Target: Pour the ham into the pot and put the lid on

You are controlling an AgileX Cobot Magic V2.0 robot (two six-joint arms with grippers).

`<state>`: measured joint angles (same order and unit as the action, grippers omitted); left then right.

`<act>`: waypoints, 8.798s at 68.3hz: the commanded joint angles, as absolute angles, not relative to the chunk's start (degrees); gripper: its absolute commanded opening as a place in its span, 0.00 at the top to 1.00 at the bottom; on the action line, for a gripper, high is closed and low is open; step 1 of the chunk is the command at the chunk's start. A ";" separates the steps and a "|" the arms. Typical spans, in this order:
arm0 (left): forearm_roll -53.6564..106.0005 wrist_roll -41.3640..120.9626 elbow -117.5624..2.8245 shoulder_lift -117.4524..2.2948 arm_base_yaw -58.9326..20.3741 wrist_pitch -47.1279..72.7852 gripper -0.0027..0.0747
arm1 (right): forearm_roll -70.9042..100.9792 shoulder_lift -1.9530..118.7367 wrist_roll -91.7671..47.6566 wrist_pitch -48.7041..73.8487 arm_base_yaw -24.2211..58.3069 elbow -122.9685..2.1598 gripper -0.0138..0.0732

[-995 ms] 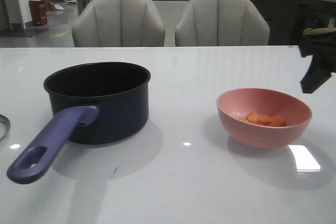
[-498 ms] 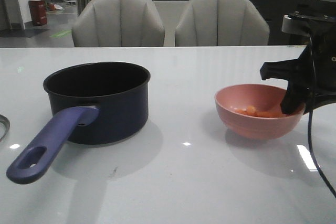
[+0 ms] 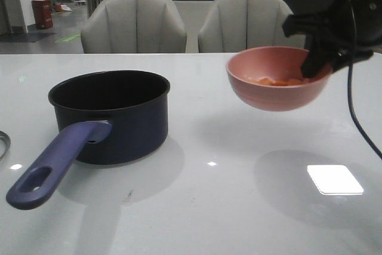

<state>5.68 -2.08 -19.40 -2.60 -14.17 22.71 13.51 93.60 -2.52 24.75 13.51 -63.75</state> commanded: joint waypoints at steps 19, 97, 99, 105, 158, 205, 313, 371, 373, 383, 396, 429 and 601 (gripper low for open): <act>6.32 -2.19 -20.77 -3.39 -14.73 18.40 0.35 | 7.65 98.31 0.00 35.01 28.48 -88.60 0.68; 6.32 -2.19 -20.77 -3.39 -14.73 18.40 0.35 | -3.14 106.86 -18.32 -29.63 36.91 -78.32 0.68; 6.32 -2.19 -20.77 -3.39 -14.73 18.40 0.35 | -2.27 107.20 -20.71 -30.81 37.03 -78.22 0.68; 6.32 -2.19 -20.77 -3.39 -14.73 18.40 0.35 | -1.23 108.35 -26.62 -33.39 37.39 -78.16 0.68; 6.32 -2.19 -20.77 -3.39 -14.73 18.40 0.35 | 6.28 114.07 -73.89 -69.12 42.50 -71.33 0.68; 6.32 -2.19 -20.77 -3.39 -14.73 18.40 0.35 | 15.25 109.41 -28.29 -47.10 42.50 -71.13 0.68; 6.32 -2.19 -20.77 -3.39 -14.73 18.40 0.35 | 14.92 99.38 -5.90 35.51 8.71 -71.07 0.68; 6.32 -2.19 -20.77 -3.39 -14.73 18.40 0.35 | 10.32 94.99 -6.22 34.50 8.71 -72.30 0.31; 6.32 -2.19 -20.77 -3.39 -14.73 18.40 0.35 | 9.92 93.31 -6.29 34.50 8.71 -72.08 0.31; 6.32 -2.19 -20.77 -3.39 -14.73 18.40 0.35 | 9.43 82.85 -6.29 30.24 9.15 -67.96 0.31; 6.32 -2.19 -20.77 -3.39 -14.73 18.40 0.35 | 9.43 69.17 -6.29 22.11 10.84 -58.85 0.31; 6.32 -2.19 -20.77 -3.39 -14.73 18.40 0.35 | 9.43 38.62 -6.29 9.01 13.14 -35.22 0.31; 1.70 -6.12 -57.53 -76.30 4.37 48.45 0.07 | 9.43 8.22 -6.24 7.48 13.14 -13.07 0.67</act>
